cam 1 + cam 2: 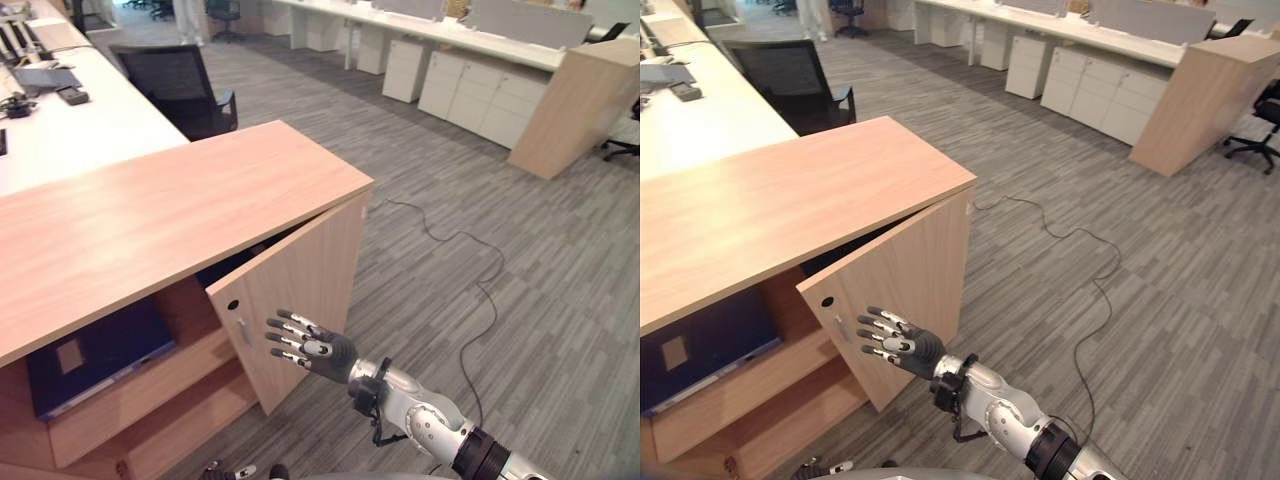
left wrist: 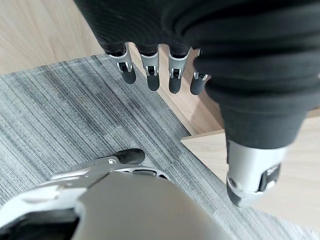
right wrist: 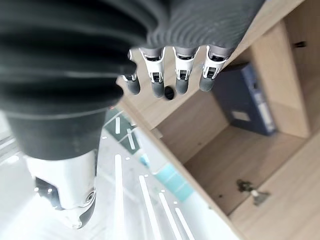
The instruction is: Put the empty folder in the office cabinet
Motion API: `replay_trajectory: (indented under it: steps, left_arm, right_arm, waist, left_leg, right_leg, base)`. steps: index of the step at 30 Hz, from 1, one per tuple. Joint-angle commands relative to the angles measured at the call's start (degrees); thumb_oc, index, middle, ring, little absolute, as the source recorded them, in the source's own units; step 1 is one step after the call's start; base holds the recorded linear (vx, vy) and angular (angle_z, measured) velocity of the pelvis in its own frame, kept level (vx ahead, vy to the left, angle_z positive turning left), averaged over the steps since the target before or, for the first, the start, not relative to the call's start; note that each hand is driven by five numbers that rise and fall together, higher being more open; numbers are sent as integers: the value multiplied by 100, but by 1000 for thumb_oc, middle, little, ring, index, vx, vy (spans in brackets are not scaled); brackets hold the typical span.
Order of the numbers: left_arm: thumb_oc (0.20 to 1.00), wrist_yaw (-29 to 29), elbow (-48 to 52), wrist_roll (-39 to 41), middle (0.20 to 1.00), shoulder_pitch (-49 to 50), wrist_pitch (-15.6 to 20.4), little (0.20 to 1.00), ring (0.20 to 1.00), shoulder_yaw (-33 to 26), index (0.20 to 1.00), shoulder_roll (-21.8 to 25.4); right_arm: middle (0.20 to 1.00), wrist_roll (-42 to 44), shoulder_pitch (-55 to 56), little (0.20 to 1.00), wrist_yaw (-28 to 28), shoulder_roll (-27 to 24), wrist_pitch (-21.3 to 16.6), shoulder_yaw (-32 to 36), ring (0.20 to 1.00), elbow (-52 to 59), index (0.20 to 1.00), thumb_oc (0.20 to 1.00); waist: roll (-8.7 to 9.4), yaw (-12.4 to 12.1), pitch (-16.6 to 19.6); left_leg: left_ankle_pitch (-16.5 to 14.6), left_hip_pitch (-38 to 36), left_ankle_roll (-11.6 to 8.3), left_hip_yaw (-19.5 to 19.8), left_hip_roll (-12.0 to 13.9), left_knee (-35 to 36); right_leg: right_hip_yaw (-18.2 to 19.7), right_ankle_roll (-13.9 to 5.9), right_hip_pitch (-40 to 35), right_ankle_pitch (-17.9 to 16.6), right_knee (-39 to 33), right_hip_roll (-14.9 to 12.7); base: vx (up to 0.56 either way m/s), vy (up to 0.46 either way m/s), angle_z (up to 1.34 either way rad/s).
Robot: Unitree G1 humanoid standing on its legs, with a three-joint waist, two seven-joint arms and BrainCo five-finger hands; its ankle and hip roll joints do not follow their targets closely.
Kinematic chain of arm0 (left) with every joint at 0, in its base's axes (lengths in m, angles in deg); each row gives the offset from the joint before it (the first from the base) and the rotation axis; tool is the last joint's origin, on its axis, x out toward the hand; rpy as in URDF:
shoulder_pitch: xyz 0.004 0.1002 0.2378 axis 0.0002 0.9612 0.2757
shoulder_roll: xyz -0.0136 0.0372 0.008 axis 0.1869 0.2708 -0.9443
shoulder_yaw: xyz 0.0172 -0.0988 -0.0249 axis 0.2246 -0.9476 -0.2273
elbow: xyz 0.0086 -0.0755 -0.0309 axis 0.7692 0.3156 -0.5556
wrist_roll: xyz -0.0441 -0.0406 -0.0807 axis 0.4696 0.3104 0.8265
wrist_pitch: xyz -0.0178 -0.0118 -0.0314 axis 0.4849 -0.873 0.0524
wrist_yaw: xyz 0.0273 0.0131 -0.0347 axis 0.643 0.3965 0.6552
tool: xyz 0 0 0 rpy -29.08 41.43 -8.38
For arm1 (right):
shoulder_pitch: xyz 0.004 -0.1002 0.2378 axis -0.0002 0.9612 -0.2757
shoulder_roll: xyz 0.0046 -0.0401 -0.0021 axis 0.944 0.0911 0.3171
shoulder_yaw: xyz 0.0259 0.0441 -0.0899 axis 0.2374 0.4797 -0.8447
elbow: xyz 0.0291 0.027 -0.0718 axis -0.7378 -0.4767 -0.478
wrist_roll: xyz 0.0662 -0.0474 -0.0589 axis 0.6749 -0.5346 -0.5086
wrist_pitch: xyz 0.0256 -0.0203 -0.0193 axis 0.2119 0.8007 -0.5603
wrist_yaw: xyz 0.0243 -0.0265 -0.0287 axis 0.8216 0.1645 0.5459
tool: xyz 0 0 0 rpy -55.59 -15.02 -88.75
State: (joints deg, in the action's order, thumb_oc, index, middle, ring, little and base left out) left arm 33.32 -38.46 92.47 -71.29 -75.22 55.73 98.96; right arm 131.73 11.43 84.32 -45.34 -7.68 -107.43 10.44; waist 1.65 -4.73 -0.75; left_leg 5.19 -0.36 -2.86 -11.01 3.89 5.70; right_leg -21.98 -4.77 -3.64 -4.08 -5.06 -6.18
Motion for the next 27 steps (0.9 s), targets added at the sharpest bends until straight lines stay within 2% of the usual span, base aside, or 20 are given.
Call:
replay_trajectory:
  steps: [1, 3, 4, 5, 6, 8, 9, 10, 11, 12, 13, 14, 16, 18, 19, 20, 21, 22, 24, 27]
  left_arm:
    - [1000, -28, -310, 2, 1000, -559, 156, 1000, 1000, 235, 1000, 170]
    - [1000, -117, -371, -36, 1000, -620, 180, 1000, 1000, 362, 1000, 164]
    - [1000, -196, -430, -66, 1000, -700, 210, 1000, 1000, 530, 1000, 130]
    - [1000, -196, -431, -66, 1000, -701, 211, 1000, 1000, 530, 1000, 131]
    - [1000, -285, -424, -103, 1000, -725, 229, 1000, 1000, 644, 1000, 117]
    - [1000, -365, -376, -151, 1000, -730, 229, 1000, 1000, 832, 1000, 134]
    - [1000, -397, -359, -198, 1000, -754, 214, 1000, 1000, 941, 1000, 136]
    - [1000, -377, -379, -336, 1000, -843, 190, 1000, 1000, 1188, 1000, 157]
    - [1000, -376, -380, -336, 1000, -850, 190, 1000, 1000, 1191, 1000, 160]
    - [1000, -322, -385, -336, 1000, -971, 191, 1000, 1000, 1318, 1000, 162]
    - [1000, -288, -408, -286, 1000, -1033, 207, 1000, 1000, 1337, 1000, 129]
    - [1000, -287, -410, -285, 1000, -1040, 208, 1000, 1000, 1340, 1000, 127]
    - [1000, -241, -447, -206, 1000, -1100, 241, 1000, 1000, 1332, 1000, 79]
    - [1000, -242, -575, -208, 1000, -1094, 232, 1000, 1000, 1289, 1000, 92]
    - [1000, -242, -576, -207, 1000, -1097, 233, 1000, 1000, 1291, 1000, 92]
    - [1000, -240, -680, -223, 1000, -1085, 225, 1000, 1000, 1248, 1000, 115]
    - [1000, -207, -824, -139, 1000, -961, 203, 1000, 1000, 1128, 1000, 79]
    - [1000, -206, -825, -139, 1000, -960, 204, 1000, 1000, 1128, 1000, 78]
    - [1000, -150, -968, 115, 1000, -799, 219, 1000, 1000, 842, 1000, 21]
    - [1000, -91, -1063, 259, 1000, -698, 211, 1000, 1000, 762, 1000, -84]
  right_arm:
    - [1000, -174, -137, 1000, 216, 140, -199, 78, 1000, 60, 1000, 1000]
    - [1000, -784, -72, 1000, 99, -15, -246, 272, 1000, -354, 1000, 1000]
    - [1000, -1311, -21, 1000, -79, 53, -178, 542, 1000, -1144, 1000, 1000]
    - [1000, -1312, -22, 1000, -78, 55, -179, 542, 1000, -1147, 1000, 1000]
    - [1000, -1506, 87, 1000, -193, 201, -55, 748, 1000, -1700, 1000, 1000]
    - [1000, -1836, 149, 1000, -439, 426, -70, 1191, 1000, -2689, 1000, 1000]
    - [1000, -1868, 176, 1000, -606, 588, -3, 1479, 1000, -3274, 1000, 1000]
    - [1000, -1832, 253, 1000, -913, 830, 10, 2192, 1000, -4347, 1000, 1000]
    - [1000, -1834, 241, 1000, -906, 836, 4, 2201, 1000, -4363, 1000, 1000]
    - [1000, -1577, 197, 1000, -1220, 948, 2, 2925, 1000, -5086, 1000, 1000]
    - [1000, -1292, 122, 1000, -1365, 964, -64, 3341, 1000, -5409, 1000, 1000]
    - [1000, -1291, 114, 1000, -1362, 961, -66, 3346, 1000, -5417, 1000, 1000]
    - [1000, -877, 24, 1000, -1610, 898, -186, 4037, 1000, -5905, 1000, 1000]
    - [1000, -666, 0, 1000, -1850, 779, -225, 4628, 1000, -6530, 1000, 1000]
    - [1000, -667, -7, 1000, -1846, 778, -227, 4632, 1000, -6540, 1000, 1000]
    - [1000, -753, 0, 1000, -1936, 743, -224, 4783, 1000, -6780, 1000, 1000]
    - [1000, -959, -7, 1000, -2043, 730, -230, 4868, 1000, -6936, 1000, 1000]
    - [1000, -961, -7, 1000, -2042, 730, -231, 4868, 1000, -6937, 1000, 1000]
    - [1000, -1087, 82, 1000, -2126, 738, -244, 4915, 1000, -7093, 1000, 1000]
    - [1000, -1023, 115, 1000, -2182, 744, -311, 4932, 1000, -7067, 1000, 1000]
  waist:
    - [189, -232, -183]
    - [123, -252, -203]
    - [50, -241, -219]
    - [51, -237, -221]
    - [-29, -244, -219]
    - [-113, -193, -292]
    - [-157, -135, -359]
    - [-255, 25, -453]
    - [-244, 20, -457]
    - [-348, 204, -490]
    - [-402, 296, -462]
    - [-409, 288, -450]
    - [-485, 495, -479]
    - [-392, 720, -529]
    - [-396, 720, -530]
    - [-320, 701, -487]
    - [-261, 649, -406]
    - [-264, 661, -406]
    - [-188, 564, -307]
    - [-124, 503, -299]
  left_leg:
    - [-505, -139, 59, 181, -265, -117]
    - [-495, -80, 125, 407, -369, -126]
    - [-502, -81, 206, 604, -468, -115]
    - [-501, -81, 207, 607, -470, -115]
    - [-603, -175, 228, 744, -518, -97]
    - [-636, -271, 351, 936, -666, -94]
    - [-657, -347, 431, 1045, -769, -88]
    - [-649, -426, 540, 1348, -934, -70]
    - [-649, -424, 544, 1347, -946, -71]
    - [-524, -352, 557, 1634, -966, -70]
    - [-517, -329, 516, 1773, -935, -70]
    - [-510, -309, 515, 1770, -928, -70]
    - [-490, -294, 418, 2035, -877, -107]
    - [-516, -243, 377, 2392, -976, -183]
    - [-523, -243, 377, 2395, -972, -189]
    - [-579, -206, 363, 2481, -1008, -253]
    - [-620, -182, 321, 2518, -958, -311]
    - [-623, -183, 319, 2530, -955, -314]
    - [-696, -159, 206, 2593, -802, -418]
    - [-779, -72, 90, 2735, -672, -663]
  right_leg:
    - [-2, -381, 74, 95, 142, -383]
    - [-194, -414, 83, 116, 369, -548]
    - [-384, -445, 92, 144, 635, -728]
    - [-388, -446, 91, 146, 638, -731]
    - [-432, -505, 51, 302, 874, -819]
    - [-484, -520, 155, 320, 1543, -1112]
    - [-430, -552, 234, 160, 1931, -1298]
    - [-150, -547, 393, -194, 2637, -1531]
    - [-139, -555, 409, -185, 2664, -1548]
    - [453, -317, 724, -243, 2901, -1376]
    - [913, -251, 867, -48, 2806, -1132]
    - [914, -247, 882, -65, 2790, -1124]
    - [1839, -235, 1092, 409, 2373, -553]
    - [2840, -368, 1131, 491, 1645, 59]
    - [2834, -366, 1115, 480, 1619, 62]
    - [2822, -373, 960, 456, 1297, 54]
    - [2634, -354, 826, 427, 1093, 63]
    - [2620, -351, 812, 422, 1076, 63]
    - [2420, -255, 612, 408, 745, 160]
    - [2230, -150, 453, 467, 604, 267]
  base:
    - [-18, 100, 33]
    - [-16, 143, 59]
    - [-11, 153, 65]
    - [59, 175, 60]
    - [69, 144, 61]
    - [62, 238, 65]
    - [37, 310, 63]
    - [17, 235, 69]
    - [-83, 185, 104]
    - [-91, 27, 115]
    - [-93, 25, 132]
    - [13, -48, 103]
    - [52, -98, 90]
    - [66, -174, 84]
    - [65, -186, 104]
    - [118, -262, 105]
    - [117, -263, 88]
    - [122, -266, 64]
    - [108, -304, 38]
    - [63, -330, 36]
